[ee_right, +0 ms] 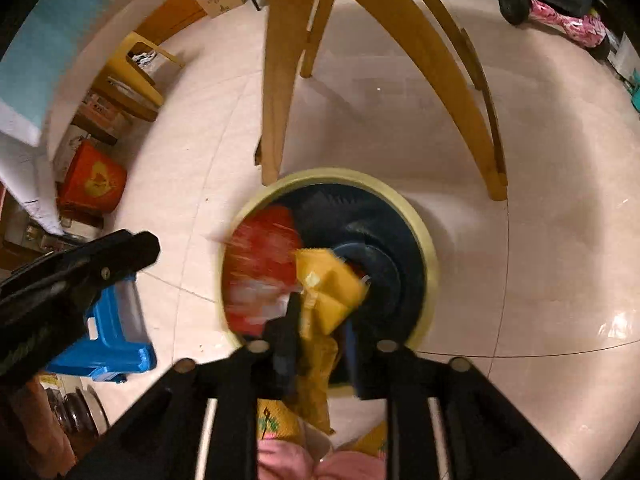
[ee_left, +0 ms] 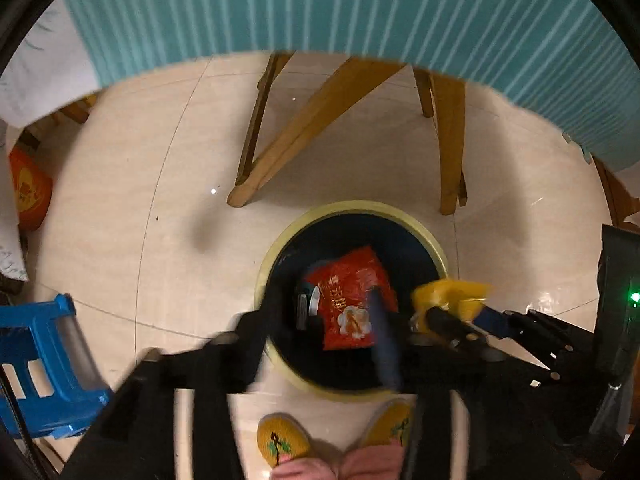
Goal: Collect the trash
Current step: 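Open both grippers to drop the bag and wrapper into the bin, then raise both tools back toward the table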
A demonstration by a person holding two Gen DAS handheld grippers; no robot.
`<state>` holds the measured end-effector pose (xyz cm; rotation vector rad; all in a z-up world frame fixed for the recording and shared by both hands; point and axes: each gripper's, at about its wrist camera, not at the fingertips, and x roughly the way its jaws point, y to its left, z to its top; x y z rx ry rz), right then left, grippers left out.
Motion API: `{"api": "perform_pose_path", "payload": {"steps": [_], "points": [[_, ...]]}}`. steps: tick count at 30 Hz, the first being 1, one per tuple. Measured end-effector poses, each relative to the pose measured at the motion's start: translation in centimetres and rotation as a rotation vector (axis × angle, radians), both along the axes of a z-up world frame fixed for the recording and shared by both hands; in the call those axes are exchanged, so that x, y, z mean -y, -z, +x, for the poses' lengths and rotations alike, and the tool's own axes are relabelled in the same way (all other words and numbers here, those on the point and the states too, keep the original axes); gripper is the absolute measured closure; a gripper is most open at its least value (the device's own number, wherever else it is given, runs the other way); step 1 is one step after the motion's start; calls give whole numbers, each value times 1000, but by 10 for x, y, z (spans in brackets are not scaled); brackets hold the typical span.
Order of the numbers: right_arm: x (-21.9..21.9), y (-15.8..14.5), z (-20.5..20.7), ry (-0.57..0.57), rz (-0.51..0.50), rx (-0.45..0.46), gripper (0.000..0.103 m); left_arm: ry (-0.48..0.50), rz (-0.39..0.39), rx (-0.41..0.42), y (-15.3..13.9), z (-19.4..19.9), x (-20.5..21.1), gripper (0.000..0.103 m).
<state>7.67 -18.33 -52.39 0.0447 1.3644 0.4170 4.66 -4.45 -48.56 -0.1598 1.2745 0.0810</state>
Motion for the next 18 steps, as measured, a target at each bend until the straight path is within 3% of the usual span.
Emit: {"api": "perform_pose_path", "payload": {"steps": [2, 3, 9, 18], "points": [[0, 6, 2, 10, -4, 10, 46, 0, 15, -9, 6, 1, 1, 28], [0, 7, 1, 18, -8, 19, 42, -2, 17, -14, 8, 1, 1, 28], [5, 7, -1, 58, -13, 20, 42, -13, 31, -14, 3, -3, -4, 18], [13, -29, -16, 114, -24, 11, 42, 9, 31, -22, -47, -15, -5, 14]]}}
